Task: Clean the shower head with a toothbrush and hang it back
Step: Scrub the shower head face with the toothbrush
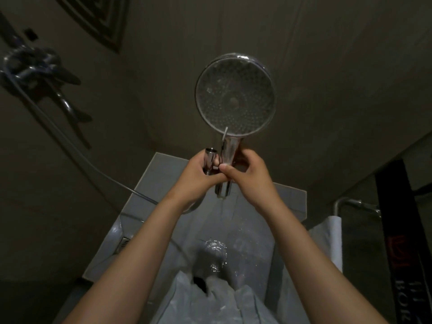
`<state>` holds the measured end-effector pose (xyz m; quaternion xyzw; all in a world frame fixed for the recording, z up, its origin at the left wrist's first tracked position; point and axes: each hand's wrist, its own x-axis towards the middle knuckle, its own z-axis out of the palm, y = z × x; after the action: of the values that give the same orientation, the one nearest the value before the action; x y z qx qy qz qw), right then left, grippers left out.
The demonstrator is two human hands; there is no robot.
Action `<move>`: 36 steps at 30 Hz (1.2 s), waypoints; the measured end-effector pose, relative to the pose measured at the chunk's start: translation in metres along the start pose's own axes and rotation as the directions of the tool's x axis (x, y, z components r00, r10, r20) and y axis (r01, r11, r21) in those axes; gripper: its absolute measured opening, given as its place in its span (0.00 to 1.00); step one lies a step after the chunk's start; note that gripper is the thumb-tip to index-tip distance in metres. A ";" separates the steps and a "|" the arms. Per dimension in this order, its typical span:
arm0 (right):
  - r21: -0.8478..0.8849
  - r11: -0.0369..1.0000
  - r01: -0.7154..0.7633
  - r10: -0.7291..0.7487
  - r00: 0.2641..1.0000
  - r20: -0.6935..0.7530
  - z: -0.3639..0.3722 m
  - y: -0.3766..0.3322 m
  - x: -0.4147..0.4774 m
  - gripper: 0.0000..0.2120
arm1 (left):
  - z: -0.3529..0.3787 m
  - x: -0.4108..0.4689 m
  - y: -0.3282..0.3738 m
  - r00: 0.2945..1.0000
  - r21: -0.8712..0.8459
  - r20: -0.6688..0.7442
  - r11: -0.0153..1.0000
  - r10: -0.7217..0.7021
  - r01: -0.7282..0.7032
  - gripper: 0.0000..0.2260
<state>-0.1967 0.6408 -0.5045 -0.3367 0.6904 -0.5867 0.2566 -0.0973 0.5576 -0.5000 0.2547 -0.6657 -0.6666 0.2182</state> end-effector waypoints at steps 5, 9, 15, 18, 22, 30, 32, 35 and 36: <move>0.087 0.996 0.007 -0.018 0.992 0.128 0.003 -0.005 0.005 0.14 | -0.007 -0.003 0.000 0.997 0.018 -0.074 0.999 0.032 -0.031 0.15; 0.056 0.998 0.027 -0.035 0.990 0.139 0.010 -0.008 0.011 0.12 | -0.007 -0.004 0.004 0.990 -0.002 -0.138 0.999 0.033 -0.034 0.14; -0.051 0.998 0.034 -0.030 0.996 0.080 0.034 -0.003 0.016 0.10 | -0.023 -0.003 0.003 0.986 -0.013 -0.165 0.999 0.035 -0.037 0.15; -0.058 0.998 0.038 -0.032 0.994 0.101 0.053 -0.005 0.020 0.11 | -0.044 -0.001 0.000 0.985 0.003 -0.173 1.000 0.027 -0.027 0.11; -0.089 0.994 0.069 -0.060 0.993 0.097 0.081 -0.014 0.035 0.08 | -0.073 0.006 0.000 0.976 0.025 -0.211 0.999 0.050 -0.046 0.17; -0.022 0.996 0.090 -0.089 0.996 0.028 0.141 -0.049 0.079 0.18 | -0.139 0.033 0.021 0.945 0.046 -0.305 0.993 0.120 -0.111 0.19; 0.001 0.996 0.094 -0.094 0.995 0.023 0.157 -0.055 0.088 0.18 | -0.155 0.037 0.025 0.941 0.056 -0.312 0.991 0.130 -0.118 0.18; 0.019 0.993 0.116 -0.117 0.992 0.039 0.177 -0.064 0.100 0.17 | -0.178 0.047 0.027 0.934 0.035 -0.324 0.989 0.149 -0.146 0.19; 0.023 0.992 0.126 -0.127 0.991 0.048 0.181 -0.066 0.104 0.16 | -0.184 0.050 0.026 0.929 0.021 -0.336 0.987 0.155 -0.157 0.18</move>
<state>-0.1171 0.4397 -0.4679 -0.3916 0.6553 -0.5999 0.2392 -0.0211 0.3823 -0.4731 0.3105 -0.6346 -0.5958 0.3819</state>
